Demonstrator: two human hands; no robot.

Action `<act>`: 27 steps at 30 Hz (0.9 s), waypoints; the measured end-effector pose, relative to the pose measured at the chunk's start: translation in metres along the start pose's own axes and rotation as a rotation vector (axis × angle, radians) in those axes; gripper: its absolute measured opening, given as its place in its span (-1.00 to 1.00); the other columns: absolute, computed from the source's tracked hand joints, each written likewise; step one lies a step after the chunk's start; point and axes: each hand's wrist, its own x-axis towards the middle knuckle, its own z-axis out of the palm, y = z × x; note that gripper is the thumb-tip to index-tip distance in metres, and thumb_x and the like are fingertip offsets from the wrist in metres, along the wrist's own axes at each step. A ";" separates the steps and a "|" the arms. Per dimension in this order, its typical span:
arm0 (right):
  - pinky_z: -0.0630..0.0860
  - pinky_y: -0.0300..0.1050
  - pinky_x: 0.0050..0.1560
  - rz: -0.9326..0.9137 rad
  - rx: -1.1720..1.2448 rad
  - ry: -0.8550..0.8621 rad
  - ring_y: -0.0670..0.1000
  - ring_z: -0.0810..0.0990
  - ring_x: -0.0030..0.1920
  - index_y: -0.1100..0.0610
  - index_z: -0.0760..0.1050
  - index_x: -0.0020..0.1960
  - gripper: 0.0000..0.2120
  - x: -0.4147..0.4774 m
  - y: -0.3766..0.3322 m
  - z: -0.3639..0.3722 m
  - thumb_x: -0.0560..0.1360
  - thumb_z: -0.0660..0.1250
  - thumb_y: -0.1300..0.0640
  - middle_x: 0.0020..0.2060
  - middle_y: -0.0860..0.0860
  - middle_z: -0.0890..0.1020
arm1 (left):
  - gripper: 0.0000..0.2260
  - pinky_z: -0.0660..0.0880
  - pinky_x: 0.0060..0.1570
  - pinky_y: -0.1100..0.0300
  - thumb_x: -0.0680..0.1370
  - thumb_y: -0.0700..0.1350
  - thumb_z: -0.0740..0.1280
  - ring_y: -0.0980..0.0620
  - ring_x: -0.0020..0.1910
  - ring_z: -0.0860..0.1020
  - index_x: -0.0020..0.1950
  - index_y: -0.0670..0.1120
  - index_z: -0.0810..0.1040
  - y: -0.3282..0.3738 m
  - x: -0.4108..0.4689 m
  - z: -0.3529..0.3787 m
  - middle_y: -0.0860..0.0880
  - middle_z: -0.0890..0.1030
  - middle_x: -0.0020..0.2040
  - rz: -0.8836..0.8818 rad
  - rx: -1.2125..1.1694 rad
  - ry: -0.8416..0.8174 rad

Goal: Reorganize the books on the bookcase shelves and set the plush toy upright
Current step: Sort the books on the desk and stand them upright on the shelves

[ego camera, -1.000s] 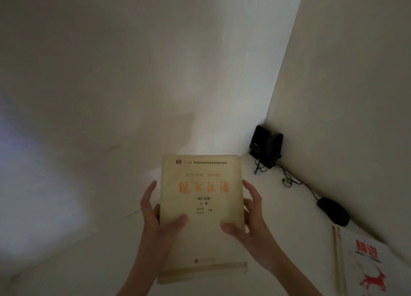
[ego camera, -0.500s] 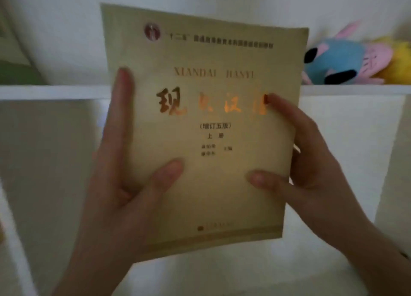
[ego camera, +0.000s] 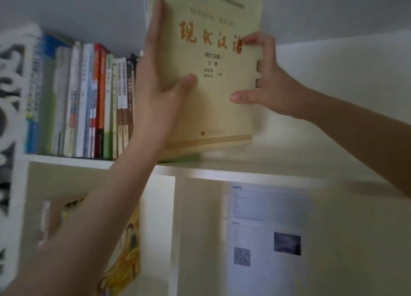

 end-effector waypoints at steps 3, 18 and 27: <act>0.59 -0.09 0.07 0.074 0.001 -0.101 -0.01 0.54 0.20 -0.08 0.00 0.23 -0.21 0.035 0.050 0.025 0.35 0.50 0.34 0.30 0.14 0.31 | -0.25 0.46 0.16 0.30 0.47 -0.31 0.31 0.33 0.18 0.39 0.52 0.17 0.08 -0.040 -0.001 -0.001 0.06 0.35 0.30 -0.113 0.144 0.039; 0.41 -0.29 -0.09 0.275 -0.200 -0.321 0.01 0.43 0.00 -0.10 -0.09 0.54 -0.01 0.047 0.120 0.101 0.38 0.49 0.27 0.15 0.04 0.28 | -0.07 -0.36 0.41 -0.18 0.46 -0.13 0.39 -0.23 0.48 -0.30 0.52 -0.03 -0.29 -0.106 -0.026 0.018 -0.24 -0.23 0.53 -0.145 1.044 0.013; 0.42 -0.19 0.12 0.323 -0.263 -0.344 0.03 0.41 0.07 -0.11 -0.13 0.54 -0.03 0.044 0.113 0.105 0.42 0.46 0.25 0.29 0.16 0.26 | 0.02 -0.26 0.38 -0.26 0.50 0.06 0.35 -0.19 0.44 -0.43 0.40 0.02 -0.55 -0.093 -0.022 0.013 -0.18 -0.45 0.46 -0.455 0.950 -0.164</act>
